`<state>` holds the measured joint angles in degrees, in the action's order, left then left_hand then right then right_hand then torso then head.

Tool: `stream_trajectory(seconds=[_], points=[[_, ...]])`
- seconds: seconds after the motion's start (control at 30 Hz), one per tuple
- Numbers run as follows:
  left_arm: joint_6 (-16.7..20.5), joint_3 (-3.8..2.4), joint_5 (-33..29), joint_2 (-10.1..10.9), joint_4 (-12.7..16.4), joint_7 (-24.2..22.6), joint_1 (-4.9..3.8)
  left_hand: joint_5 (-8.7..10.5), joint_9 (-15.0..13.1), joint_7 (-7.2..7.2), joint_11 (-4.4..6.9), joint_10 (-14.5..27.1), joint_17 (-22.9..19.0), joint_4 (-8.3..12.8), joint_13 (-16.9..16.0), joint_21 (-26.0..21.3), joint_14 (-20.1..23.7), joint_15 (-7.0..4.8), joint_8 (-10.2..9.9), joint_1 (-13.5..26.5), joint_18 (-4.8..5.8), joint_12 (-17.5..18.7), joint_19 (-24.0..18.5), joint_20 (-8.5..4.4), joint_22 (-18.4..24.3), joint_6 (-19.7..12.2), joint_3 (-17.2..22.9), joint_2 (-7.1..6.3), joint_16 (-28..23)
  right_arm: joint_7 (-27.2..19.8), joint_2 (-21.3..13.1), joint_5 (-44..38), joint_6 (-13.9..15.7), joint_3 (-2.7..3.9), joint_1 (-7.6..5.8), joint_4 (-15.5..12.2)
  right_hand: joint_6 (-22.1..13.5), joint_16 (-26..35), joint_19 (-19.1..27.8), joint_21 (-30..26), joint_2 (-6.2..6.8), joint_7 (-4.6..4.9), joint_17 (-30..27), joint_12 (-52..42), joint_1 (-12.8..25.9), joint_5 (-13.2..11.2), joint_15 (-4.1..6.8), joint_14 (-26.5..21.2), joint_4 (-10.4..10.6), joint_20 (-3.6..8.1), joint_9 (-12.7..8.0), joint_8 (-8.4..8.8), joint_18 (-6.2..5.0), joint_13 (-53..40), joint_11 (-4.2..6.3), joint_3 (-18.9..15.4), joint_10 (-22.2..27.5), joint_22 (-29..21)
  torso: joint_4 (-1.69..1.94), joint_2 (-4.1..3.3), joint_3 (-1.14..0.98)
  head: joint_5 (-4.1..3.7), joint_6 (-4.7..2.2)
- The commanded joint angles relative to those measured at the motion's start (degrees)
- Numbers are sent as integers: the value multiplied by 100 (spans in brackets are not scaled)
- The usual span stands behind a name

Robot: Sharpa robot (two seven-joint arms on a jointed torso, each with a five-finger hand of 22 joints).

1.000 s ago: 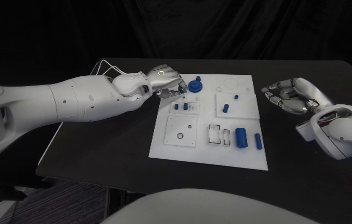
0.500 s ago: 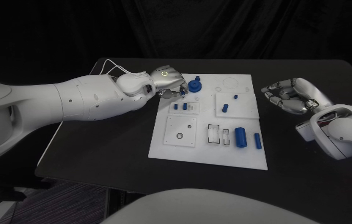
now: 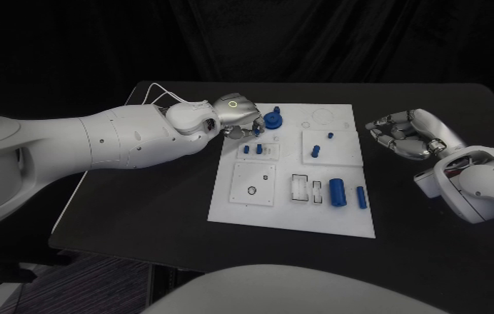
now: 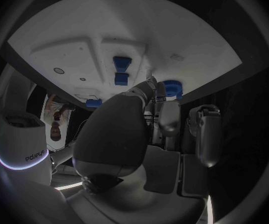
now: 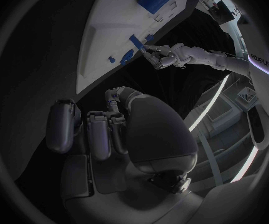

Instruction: Assemble the parts on the task board

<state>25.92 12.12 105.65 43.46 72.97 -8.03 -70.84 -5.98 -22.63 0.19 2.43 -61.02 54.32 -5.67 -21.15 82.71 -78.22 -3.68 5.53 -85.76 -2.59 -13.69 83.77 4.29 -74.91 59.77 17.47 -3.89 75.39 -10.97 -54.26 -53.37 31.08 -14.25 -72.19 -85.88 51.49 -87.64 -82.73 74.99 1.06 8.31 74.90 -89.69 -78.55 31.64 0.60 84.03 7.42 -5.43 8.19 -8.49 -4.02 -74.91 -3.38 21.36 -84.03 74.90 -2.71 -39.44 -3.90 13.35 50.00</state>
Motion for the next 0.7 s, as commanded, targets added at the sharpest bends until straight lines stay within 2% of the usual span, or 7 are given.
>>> stream_trajectory(seconds=[0.03,0.7], points=[[-100,-3,-2,-10,8,-5,7,-3,5,12,-15,-29,-18,3,13,-38,41,-21,-33,24,82,48,238,-30,-1275,-31,31,-47,-36,89,-5,-3,-25,4,15,-15,12,30,32,-19,0,0,1240,28,29,31,7,500,-19,4,1,-7,7,-1391,-13,6,-475,783,3,0,1,7,0],[-173,-3,-2,3,30,-13,8,8,17,20,-26,-17,-31,-24,30,-60,54,-18,-68,53,77,106,224,-28,-1269,-61,53,-15,-51,96,5,-3,-41,4,15,-13,12,32,33,-21,-7,0,1238,27,29,32,6,499,-30,4,1,-8,7,-1393,-14,15,-477,784,5,0,-1,-9,0]])
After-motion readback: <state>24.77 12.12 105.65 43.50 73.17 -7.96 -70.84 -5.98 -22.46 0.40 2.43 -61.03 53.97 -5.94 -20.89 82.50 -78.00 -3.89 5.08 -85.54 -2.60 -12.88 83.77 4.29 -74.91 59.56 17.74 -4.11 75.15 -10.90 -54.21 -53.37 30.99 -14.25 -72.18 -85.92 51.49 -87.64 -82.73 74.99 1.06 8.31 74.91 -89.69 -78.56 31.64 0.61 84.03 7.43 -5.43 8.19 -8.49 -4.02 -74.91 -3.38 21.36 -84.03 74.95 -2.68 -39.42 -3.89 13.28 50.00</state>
